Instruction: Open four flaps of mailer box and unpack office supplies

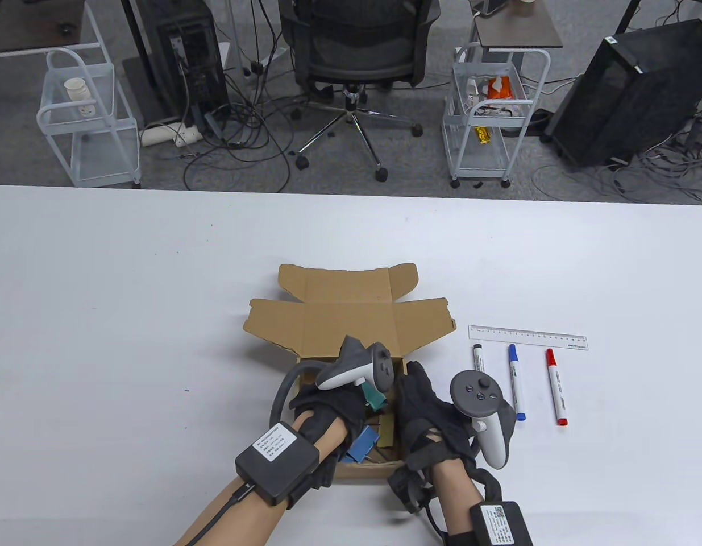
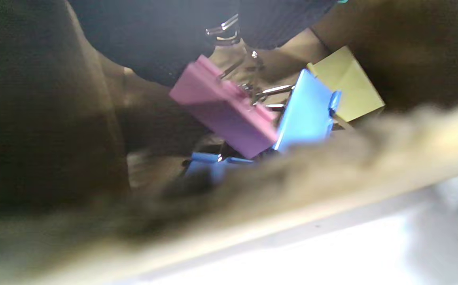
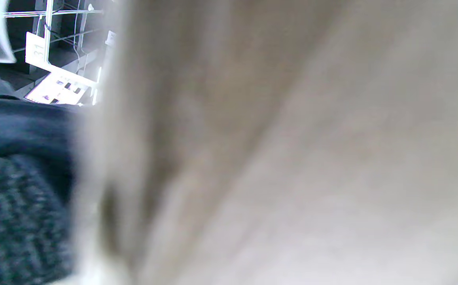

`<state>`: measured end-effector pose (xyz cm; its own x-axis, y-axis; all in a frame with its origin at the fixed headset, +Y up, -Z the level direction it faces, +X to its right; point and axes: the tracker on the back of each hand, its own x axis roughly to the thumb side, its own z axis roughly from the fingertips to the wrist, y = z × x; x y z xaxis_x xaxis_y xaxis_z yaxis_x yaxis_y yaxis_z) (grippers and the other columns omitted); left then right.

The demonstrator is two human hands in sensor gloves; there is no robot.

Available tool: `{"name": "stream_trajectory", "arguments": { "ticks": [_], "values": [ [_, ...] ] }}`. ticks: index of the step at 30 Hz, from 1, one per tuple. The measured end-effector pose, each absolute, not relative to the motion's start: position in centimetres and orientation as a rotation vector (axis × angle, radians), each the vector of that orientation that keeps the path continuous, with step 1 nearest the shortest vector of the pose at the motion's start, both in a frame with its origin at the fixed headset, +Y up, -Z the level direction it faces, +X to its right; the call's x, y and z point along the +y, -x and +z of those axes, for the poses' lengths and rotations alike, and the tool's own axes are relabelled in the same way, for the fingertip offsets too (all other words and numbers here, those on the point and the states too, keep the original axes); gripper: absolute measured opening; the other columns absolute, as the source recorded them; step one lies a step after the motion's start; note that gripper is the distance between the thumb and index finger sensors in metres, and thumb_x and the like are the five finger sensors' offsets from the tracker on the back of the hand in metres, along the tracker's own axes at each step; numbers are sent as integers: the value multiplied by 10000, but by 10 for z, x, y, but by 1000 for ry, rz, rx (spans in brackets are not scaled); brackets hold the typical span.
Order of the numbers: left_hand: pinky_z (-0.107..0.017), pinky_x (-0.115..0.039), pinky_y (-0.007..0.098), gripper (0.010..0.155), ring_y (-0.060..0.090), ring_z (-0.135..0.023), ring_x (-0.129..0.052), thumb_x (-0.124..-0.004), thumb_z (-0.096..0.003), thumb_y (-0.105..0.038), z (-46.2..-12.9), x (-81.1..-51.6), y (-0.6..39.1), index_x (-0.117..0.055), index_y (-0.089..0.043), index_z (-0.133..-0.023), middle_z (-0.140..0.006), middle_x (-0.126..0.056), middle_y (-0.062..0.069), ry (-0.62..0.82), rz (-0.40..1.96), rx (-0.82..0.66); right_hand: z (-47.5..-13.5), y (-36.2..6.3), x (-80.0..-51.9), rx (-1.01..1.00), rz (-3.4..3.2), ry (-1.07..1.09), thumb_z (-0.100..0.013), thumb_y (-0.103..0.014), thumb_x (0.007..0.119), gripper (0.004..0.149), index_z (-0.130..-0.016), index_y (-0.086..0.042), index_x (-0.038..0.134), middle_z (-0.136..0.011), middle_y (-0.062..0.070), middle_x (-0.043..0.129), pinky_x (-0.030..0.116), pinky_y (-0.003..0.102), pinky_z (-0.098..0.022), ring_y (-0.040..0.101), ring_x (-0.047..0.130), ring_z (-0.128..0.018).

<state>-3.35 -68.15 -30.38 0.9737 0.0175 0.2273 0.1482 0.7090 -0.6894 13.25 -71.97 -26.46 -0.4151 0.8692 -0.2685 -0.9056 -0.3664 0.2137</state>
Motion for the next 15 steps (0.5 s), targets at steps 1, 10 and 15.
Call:
{"name": "stream_trajectory", "arguments": {
  "ticks": [1, 10, 15],
  "values": [
    [-611, -778, 510, 639, 433, -813, -893, -730, -602, -327, -303, -677, 34, -469, 30, -1063, -1019, -680, 224, 774, -69, -236, -265, -132, -720, 394, 1963, 130, -653, -420, 403, 658, -1169, -36, 265, -1182, 413, 428, 569, 729, -685, 670, 578, -968],
    [-613, -778, 511, 632, 410, -804, -913, -736, -599, -320, -295, -625, 50, -484, 31, -1060, -1006, -698, 229, 681, -9, -261, -265, -132, -719, 389, 1976, 130, -654, -412, 400, 656, -1166, -24, 269, -1178, 410, 440, 572, 728, -684, 668, 587, -964],
    [-613, -778, 511, 631, 409, -801, -915, -739, -599, -322, -298, -589, 74, -490, 30, -1060, -1004, -703, 226, 621, 59, -255, -265, -132, -719, 389, 1979, 133, -653, -413, 405, 655, -1164, -24, 275, -1177, 410, 445, 571, 729, -683, 666, 591, -964]
  ]
}}
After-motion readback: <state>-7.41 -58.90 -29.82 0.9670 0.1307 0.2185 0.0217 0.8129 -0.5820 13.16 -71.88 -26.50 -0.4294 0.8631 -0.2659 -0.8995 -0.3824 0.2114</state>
